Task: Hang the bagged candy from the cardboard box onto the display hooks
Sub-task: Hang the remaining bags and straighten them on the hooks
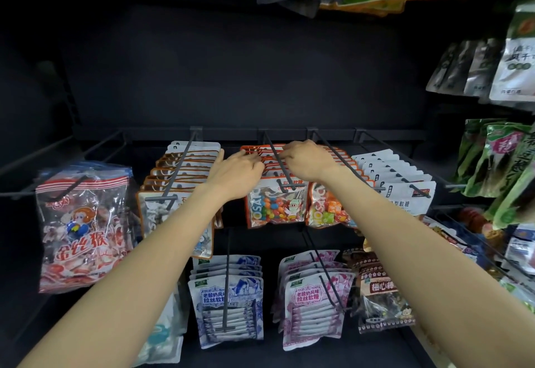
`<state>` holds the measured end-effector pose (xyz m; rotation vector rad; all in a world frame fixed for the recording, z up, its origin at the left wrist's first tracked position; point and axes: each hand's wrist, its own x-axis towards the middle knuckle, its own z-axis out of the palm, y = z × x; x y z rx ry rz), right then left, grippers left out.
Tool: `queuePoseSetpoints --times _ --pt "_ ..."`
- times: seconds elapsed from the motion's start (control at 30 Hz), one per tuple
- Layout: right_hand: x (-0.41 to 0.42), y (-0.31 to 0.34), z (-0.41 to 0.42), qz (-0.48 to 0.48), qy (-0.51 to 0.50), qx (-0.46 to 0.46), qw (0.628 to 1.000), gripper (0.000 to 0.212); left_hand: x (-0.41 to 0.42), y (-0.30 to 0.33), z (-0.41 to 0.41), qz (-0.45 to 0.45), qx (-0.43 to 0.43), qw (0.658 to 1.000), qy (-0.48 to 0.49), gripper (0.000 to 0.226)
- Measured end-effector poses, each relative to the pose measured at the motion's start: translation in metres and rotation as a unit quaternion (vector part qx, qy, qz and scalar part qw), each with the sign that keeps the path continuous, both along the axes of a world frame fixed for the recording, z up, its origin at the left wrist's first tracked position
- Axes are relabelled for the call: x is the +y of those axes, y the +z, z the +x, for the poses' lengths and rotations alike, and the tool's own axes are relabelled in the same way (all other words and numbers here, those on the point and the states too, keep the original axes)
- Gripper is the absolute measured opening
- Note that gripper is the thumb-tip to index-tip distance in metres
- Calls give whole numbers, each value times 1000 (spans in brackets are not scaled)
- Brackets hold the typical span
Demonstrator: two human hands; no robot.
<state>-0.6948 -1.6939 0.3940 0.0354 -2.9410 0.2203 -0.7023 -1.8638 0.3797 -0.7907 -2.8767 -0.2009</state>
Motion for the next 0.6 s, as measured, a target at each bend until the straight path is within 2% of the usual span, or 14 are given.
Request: queuePoseSetpoints --times 0.3,0.6 --pt "-7 14 4 -26 5 21 999 41 3 4 -4 12 15 1000 10 47" --pt "-10 13 7 4 -5 22 1000 42 5 2 -9 8 1 1000 2 49"
